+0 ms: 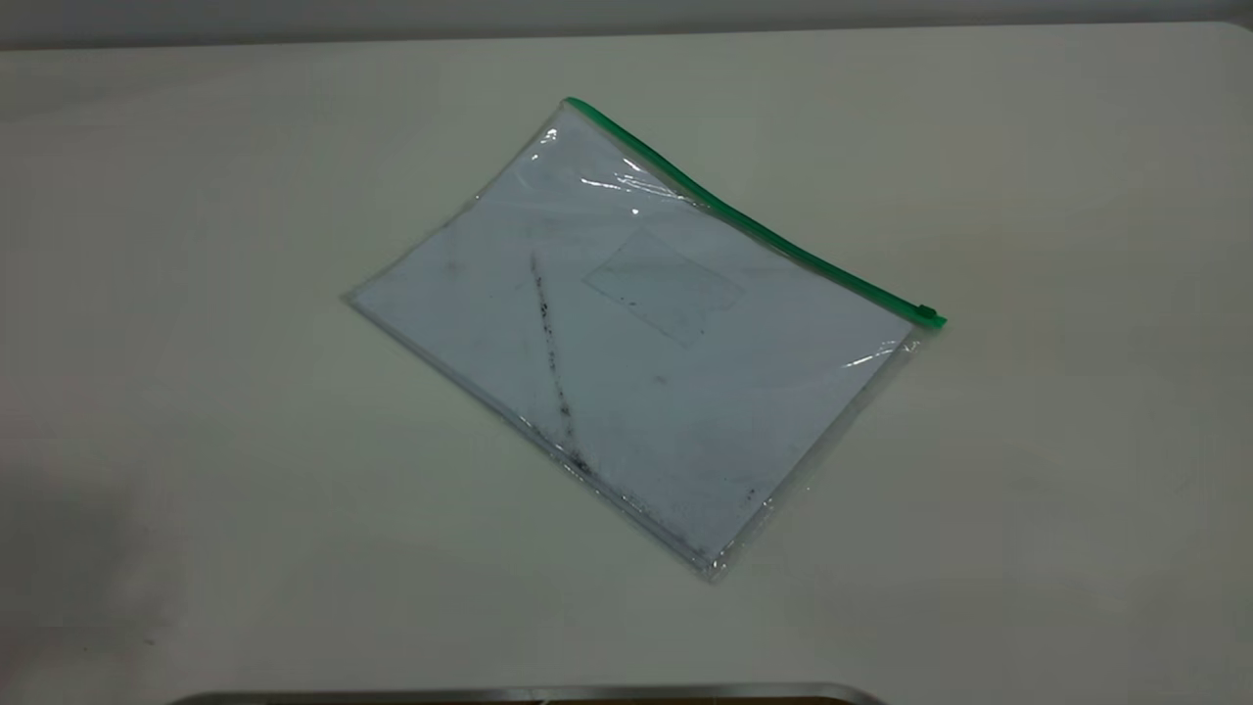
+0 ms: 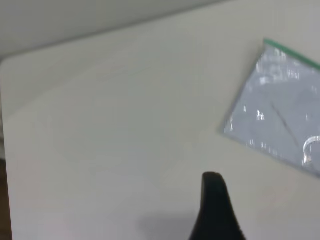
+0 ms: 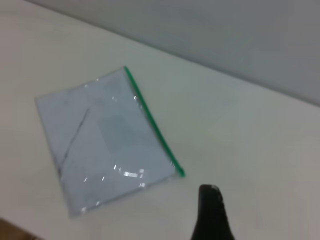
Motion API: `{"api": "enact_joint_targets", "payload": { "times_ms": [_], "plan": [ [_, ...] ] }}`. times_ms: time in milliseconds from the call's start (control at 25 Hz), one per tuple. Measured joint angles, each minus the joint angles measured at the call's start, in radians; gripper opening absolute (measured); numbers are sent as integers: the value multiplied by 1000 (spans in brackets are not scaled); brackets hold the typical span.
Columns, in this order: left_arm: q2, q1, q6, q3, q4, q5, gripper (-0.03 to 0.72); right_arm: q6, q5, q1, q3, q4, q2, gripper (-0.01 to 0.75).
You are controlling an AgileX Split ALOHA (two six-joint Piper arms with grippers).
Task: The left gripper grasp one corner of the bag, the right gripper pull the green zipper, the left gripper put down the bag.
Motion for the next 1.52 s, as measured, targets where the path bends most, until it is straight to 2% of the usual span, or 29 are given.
{"api": "enact_joint_targets", "payload": {
  "times_ms": [160, 360, 720, 1000, 1160, 1360, 1520],
  "plan": [
    [-206, -1, 0, 216, -1, 0, 588, 22, 62, 0, 49, 1, -90, 570],
    [-429, -1, 0, 442, -1, 0, 588, 30, 88, 0, 167, 1, -219, 570],
    [-706, -2, 0, 709, -3, 0, 588, 31, 94, 0, 294, -7, -330, 570],
    [-826, -2, 51, 846, -92, 0, 588, 33, 89, 0, 312, -22, -330, 570],
    [-858, -2, 112, 864, -156, -5, 588, 33, 89, 0, 312, -22, -330, 570],
    [-865, -2, 116, 901, -160, -25, 588, 33, 89, 0, 312, -23, -330, 570],
    [-866, -2, 38, 906, -121, -30, 588, 33, 89, 0, 312, -23, -330, 569]
  ]
}}
